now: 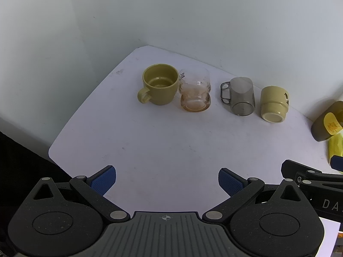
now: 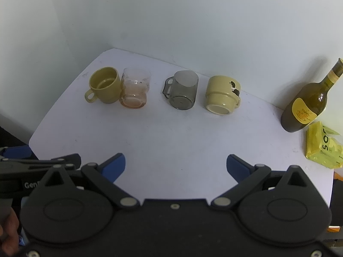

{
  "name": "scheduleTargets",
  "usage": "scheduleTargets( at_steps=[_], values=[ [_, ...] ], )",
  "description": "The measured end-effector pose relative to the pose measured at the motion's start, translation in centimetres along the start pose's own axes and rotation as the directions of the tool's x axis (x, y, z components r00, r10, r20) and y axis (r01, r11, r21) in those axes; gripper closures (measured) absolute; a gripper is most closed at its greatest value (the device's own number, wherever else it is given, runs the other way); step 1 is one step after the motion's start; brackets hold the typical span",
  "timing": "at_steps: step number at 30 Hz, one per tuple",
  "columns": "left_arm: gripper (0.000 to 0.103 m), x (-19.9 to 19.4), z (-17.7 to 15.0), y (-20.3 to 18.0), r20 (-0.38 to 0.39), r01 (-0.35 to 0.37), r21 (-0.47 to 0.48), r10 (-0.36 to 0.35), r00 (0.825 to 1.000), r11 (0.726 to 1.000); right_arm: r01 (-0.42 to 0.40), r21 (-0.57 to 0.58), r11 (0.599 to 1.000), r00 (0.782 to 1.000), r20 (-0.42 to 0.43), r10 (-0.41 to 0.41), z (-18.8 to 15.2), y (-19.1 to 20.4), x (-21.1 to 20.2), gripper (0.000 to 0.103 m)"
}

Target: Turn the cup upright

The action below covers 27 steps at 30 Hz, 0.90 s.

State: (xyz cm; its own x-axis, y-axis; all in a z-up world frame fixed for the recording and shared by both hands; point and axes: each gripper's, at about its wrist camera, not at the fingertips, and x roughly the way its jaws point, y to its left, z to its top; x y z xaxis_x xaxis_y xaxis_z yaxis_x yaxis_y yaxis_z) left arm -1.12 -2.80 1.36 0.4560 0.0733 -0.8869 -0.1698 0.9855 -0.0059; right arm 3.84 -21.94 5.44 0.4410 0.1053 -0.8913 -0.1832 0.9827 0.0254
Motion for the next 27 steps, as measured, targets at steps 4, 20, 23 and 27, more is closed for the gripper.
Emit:
scheduleTargets(
  at_steps=[4,20,23,27],
  values=[
    [0.000,0.0,0.0,-0.3,0.004,0.001,0.004,-0.001,1.000,1.000,0.007,0.001,1.000,1.000,-0.002,-0.007,-0.1,-0.1,0.0,0.001],
    [0.000,0.7,0.2,0.8,-0.009,0.018,0.034,-0.018,1.000,0.999,0.047,0.026,0.999,0.999,-0.020,-0.047,-0.2,1.2,0.4,0.001],
    [0.000,1.0,0.6,1.8,-0.012,0.029,0.040,-0.028,1.000,0.999,0.052,0.035,0.998,0.998,-0.025,-0.051,0.2,2.1,0.8,0.001],
    [0.000,1.7,1.7,3.2,-0.020,0.041,0.059,-0.040,0.999,0.997,0.066,0.042,0.997,0.998,-0.028,-0.065,0.8,3.4,1.1,0.001]
  ],
)
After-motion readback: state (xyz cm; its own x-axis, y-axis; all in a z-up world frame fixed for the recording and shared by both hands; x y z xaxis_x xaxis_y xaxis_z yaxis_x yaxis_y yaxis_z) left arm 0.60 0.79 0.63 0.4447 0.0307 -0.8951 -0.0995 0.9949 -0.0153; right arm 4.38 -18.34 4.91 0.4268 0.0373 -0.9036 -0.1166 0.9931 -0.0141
